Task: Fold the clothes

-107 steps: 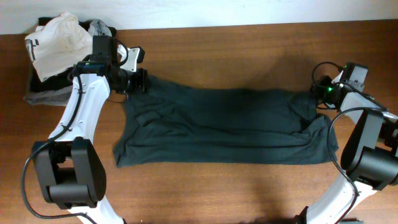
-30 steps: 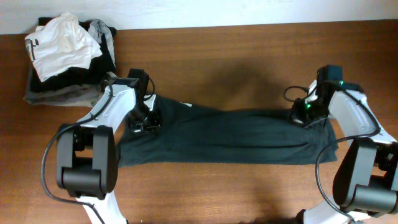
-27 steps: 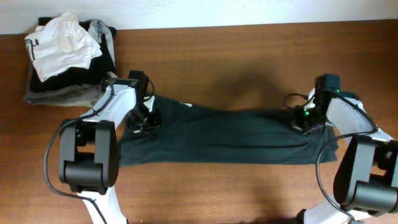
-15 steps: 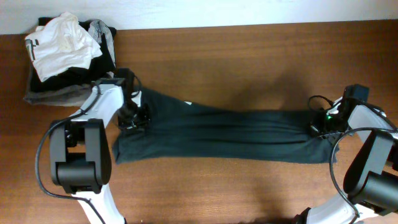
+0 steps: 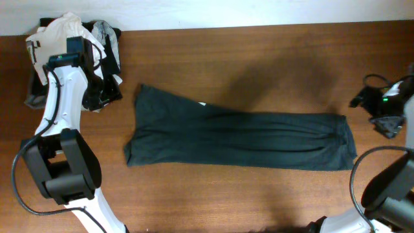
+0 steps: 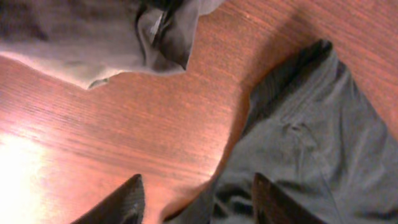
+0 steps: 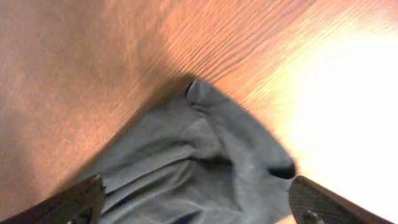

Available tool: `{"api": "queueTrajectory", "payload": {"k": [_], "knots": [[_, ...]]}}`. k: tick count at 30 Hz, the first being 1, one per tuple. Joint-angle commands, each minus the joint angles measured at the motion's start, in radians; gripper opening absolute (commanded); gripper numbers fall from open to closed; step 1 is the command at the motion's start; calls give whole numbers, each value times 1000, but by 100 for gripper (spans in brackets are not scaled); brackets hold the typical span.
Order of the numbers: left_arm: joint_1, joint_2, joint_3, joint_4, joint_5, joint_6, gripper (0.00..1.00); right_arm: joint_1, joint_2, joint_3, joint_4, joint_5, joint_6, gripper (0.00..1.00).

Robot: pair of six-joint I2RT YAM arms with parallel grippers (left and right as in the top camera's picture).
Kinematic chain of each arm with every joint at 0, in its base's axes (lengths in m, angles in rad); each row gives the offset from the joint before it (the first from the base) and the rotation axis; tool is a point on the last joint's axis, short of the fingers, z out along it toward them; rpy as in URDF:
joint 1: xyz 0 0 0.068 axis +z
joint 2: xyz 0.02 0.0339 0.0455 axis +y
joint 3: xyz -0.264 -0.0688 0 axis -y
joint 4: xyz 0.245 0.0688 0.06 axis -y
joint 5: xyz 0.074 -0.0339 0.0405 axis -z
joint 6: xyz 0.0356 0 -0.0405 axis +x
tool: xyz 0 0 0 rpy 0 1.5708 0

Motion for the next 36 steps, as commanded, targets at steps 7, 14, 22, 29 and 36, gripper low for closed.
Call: {"api": "queueTrajectory", "payload": {"k": [7, 14, 22, 29, 36], "knots": [[3, 1, 46, -68, -13, 2, 86, -132, 143, -36, -1, -124, -256, 99], [3, 1, 46, -58, -13, 2, 93, -93, 275, -36, -42, -123, -345, 99], [3, 1, 46, -58, -13, 2, 94, -48, 304, -110, -10, -101, -341, 99], [3, 1, 46, -59, -13, 2, 94, -2, 304, -178, -41, -135, -340, 74], [3, 1, 46, -66, -13, 2, 94, -3, 303, -159, -32, -76, -219, 4]]}}
